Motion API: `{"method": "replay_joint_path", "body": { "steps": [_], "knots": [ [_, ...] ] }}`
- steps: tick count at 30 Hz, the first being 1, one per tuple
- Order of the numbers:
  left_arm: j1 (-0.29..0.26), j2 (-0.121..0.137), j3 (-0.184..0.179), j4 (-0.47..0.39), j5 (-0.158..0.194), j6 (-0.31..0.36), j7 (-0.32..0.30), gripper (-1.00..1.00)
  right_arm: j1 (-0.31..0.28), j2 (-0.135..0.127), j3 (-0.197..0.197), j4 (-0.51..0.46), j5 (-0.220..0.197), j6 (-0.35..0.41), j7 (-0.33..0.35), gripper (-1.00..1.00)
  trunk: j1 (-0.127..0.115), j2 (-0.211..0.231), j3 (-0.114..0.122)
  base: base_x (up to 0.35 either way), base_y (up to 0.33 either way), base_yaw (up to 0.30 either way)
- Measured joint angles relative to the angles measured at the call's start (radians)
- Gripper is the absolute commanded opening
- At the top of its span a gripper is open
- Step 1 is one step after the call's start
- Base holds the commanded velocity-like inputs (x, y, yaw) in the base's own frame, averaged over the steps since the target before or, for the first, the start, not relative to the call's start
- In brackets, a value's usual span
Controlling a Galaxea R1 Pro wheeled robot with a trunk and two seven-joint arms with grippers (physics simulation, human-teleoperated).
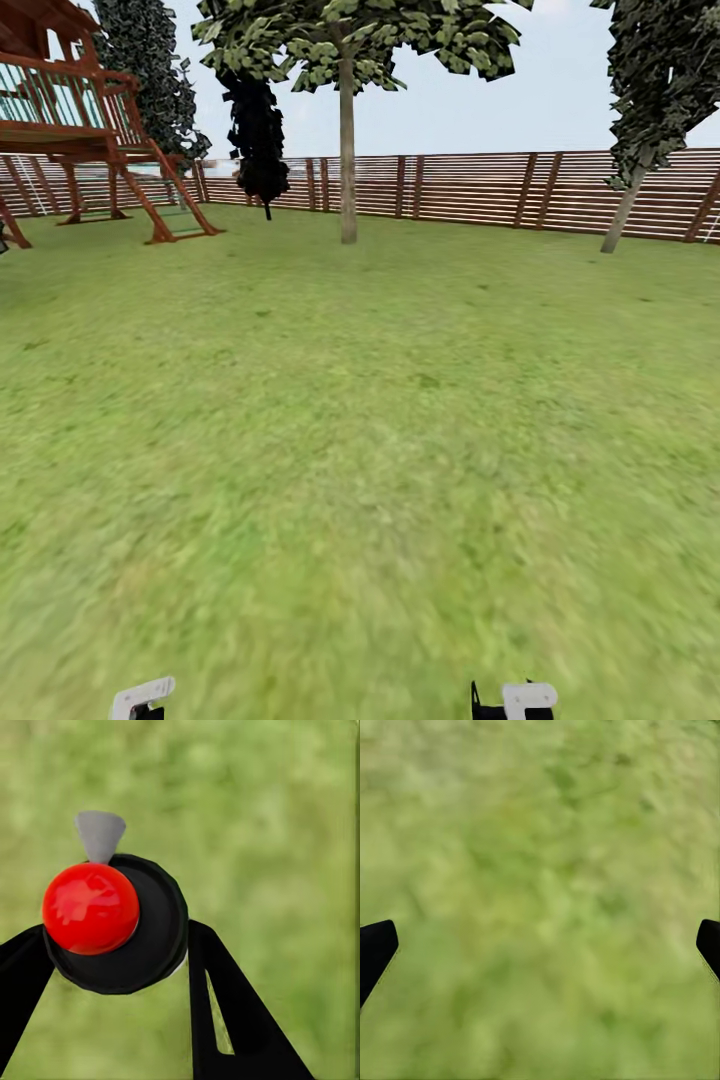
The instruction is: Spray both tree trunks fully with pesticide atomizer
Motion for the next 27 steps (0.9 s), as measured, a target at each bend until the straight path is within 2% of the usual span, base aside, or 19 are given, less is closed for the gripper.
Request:
{"method": "replay_joint_path", "body": {
  "steps": [27],
  "knots": [
    [0.000,0.000,0.000,0.000,0.000,0.000,0.000,-1.00,0.000,0.000,0.000,0.000,0.000,0.000,-0.002,1.00,0.000,0.000,0.000,0.339,0.000,0.000]
  ]
}}
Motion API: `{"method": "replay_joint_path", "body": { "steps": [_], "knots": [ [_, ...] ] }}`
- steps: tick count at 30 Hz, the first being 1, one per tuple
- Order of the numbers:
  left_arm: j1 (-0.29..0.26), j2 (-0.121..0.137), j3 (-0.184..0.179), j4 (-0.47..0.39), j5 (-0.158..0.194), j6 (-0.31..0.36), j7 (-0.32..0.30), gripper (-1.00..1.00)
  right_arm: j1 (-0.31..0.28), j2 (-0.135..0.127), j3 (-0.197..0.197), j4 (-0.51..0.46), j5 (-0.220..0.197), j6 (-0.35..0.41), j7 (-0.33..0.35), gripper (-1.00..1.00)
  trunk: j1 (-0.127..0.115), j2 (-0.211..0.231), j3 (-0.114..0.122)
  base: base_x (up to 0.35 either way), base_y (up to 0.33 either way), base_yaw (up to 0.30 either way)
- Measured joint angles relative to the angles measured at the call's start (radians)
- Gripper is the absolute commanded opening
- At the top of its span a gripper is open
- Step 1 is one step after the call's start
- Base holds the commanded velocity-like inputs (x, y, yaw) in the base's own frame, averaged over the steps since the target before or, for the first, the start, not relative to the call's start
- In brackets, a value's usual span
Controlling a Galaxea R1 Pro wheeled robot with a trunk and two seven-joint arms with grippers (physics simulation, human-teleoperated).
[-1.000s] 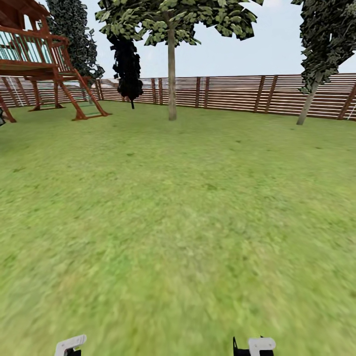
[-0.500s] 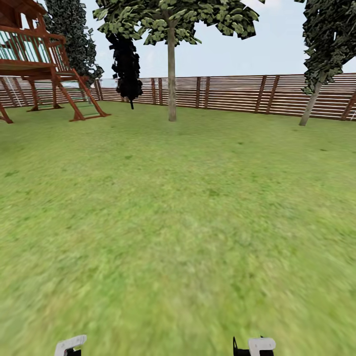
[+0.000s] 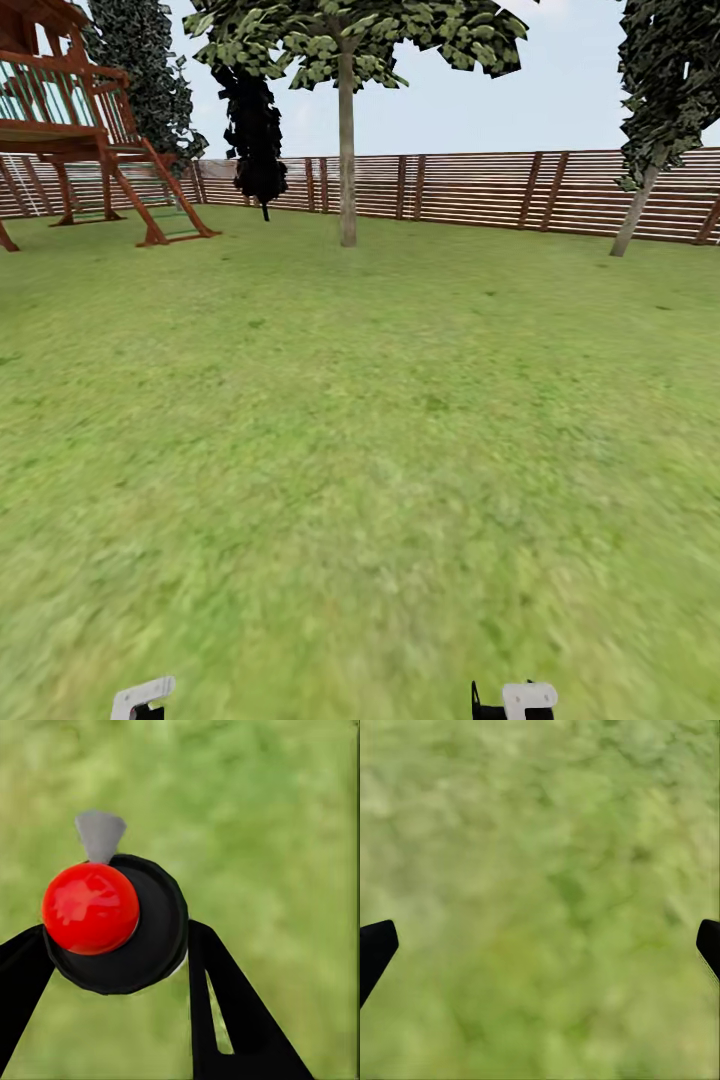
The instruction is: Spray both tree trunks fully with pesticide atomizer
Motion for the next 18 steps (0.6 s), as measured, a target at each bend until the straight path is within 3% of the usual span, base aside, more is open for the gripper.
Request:
{"method": "replay_joint_path", "body": {
  "steps": [18],
  "knots": [
    [0.000,0.000,0.000,0.000,0.000,0.000,0.000,-1.00,0.000,0.000,0.000,0.000,0.000,0.000,0.000,1.00,0.000,0.000,0.000,0.339,0.000,0.000]
  ]
}}
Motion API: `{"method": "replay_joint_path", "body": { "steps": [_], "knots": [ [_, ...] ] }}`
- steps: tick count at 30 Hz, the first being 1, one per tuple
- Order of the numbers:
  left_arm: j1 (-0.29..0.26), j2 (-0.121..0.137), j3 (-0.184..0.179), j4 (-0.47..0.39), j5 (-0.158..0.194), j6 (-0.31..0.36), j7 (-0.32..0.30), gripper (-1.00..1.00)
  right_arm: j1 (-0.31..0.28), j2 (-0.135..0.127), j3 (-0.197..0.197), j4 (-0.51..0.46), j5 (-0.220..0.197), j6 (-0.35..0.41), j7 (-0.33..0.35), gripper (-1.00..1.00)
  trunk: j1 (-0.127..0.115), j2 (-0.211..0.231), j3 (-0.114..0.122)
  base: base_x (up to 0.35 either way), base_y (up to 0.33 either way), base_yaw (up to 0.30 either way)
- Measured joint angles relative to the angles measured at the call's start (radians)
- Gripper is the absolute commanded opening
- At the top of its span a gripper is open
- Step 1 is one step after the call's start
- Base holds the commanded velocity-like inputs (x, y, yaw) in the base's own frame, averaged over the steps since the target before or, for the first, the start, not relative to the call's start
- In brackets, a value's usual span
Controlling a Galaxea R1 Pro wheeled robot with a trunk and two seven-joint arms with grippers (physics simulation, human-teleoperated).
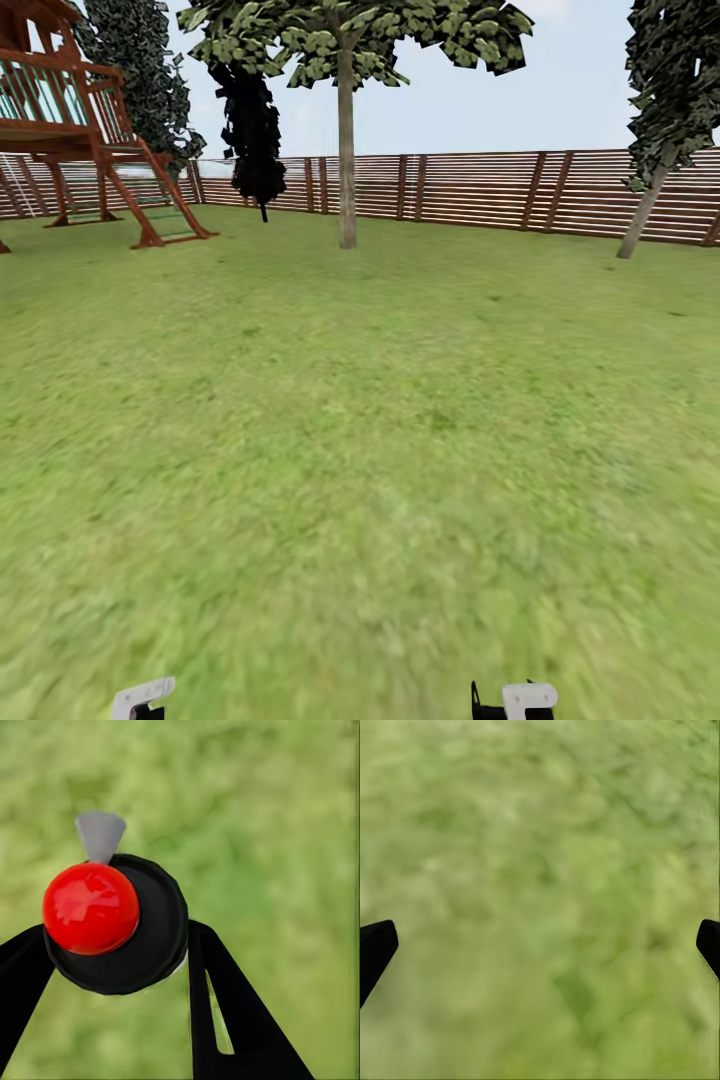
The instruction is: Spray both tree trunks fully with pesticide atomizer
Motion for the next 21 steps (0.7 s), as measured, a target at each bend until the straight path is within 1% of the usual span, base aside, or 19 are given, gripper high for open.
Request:
{"method": "replay_joint_path", "body": {
  "steps": [7,12,21],
  "knots": [
    [0.000,0.000,0.000,0.000,0.000,0.000,0.000,-1.00,0.000,0.000,0.000,0.000,0.000,0.000,0.000,1.00,0.000,0.000,0.000,0.339,0.000,-0.003],
    [-0.001,0.000,0.000,0.000,0.000,0.000,0.000,-1.00,0.000,0.000,0.000,0.000,0.000,0.000,0.000,1.00,0.000,0.000,0.000,0.339,0.000,-0.151],
    [0.001,0.000,0.000,0.000,0.000,0.000,0.000,-1.00,0.000,-0.001,0.000,0.000,0.001,0.000,0.004,1.00,0.000,0.000,0.000,0.339,0.000,-0.009]
  ]
}}
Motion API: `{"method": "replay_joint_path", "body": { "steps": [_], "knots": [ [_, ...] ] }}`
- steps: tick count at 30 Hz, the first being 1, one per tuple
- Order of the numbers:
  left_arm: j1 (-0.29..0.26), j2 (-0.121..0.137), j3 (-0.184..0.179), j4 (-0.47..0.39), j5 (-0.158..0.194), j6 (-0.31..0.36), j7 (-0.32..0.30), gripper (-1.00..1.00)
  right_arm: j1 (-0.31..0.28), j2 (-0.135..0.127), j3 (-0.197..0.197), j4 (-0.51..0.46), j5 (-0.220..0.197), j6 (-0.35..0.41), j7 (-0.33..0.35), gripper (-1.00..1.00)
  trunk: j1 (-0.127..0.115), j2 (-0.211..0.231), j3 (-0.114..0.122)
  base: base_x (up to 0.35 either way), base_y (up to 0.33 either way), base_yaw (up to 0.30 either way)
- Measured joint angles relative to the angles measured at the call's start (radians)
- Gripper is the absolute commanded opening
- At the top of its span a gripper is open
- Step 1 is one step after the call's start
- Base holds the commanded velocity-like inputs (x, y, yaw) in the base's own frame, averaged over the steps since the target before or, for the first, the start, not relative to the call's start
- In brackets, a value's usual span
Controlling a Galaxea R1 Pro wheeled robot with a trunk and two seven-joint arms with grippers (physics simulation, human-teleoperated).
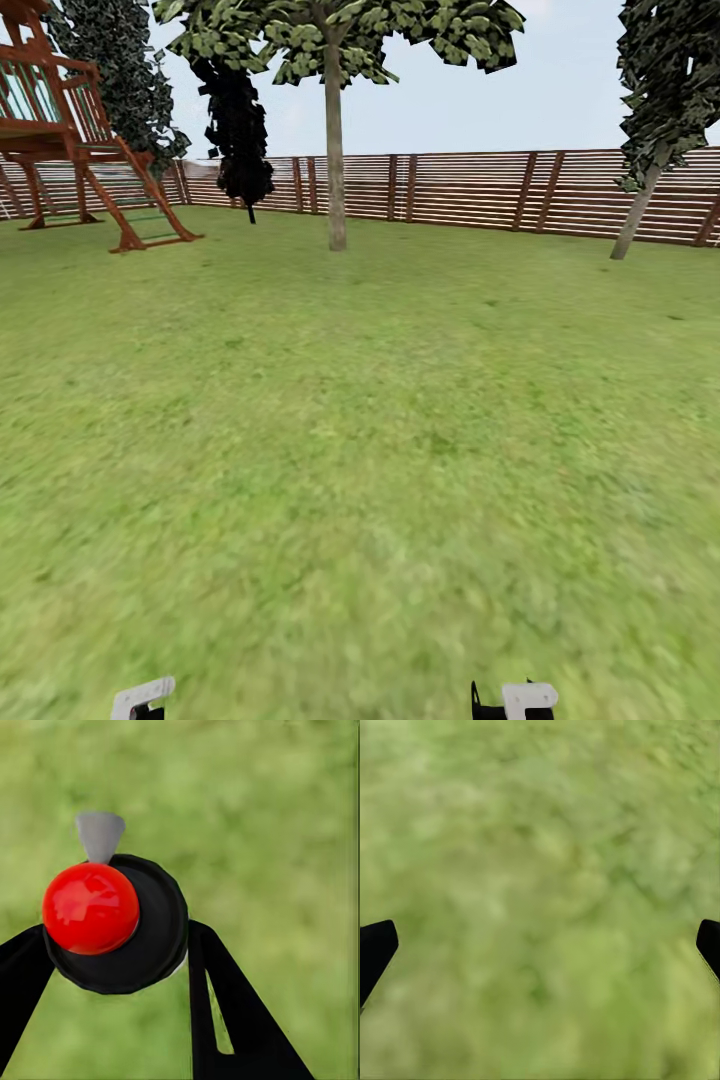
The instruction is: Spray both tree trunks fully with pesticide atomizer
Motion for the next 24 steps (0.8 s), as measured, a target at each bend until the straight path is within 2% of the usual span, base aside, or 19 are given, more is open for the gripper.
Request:
{"method": "replay_joint_path", "body": {
  "steps": [24],
  "knots": [
    [0.000,0.000,0.000,0.000,0.000,0.000,0.000,-1.00,0.000,0.000,0.001,0.001,0.000,0.000,-0.002,1.00,0.000,0.000,0.000,0.339,0.000,0.000]
  ]
}}
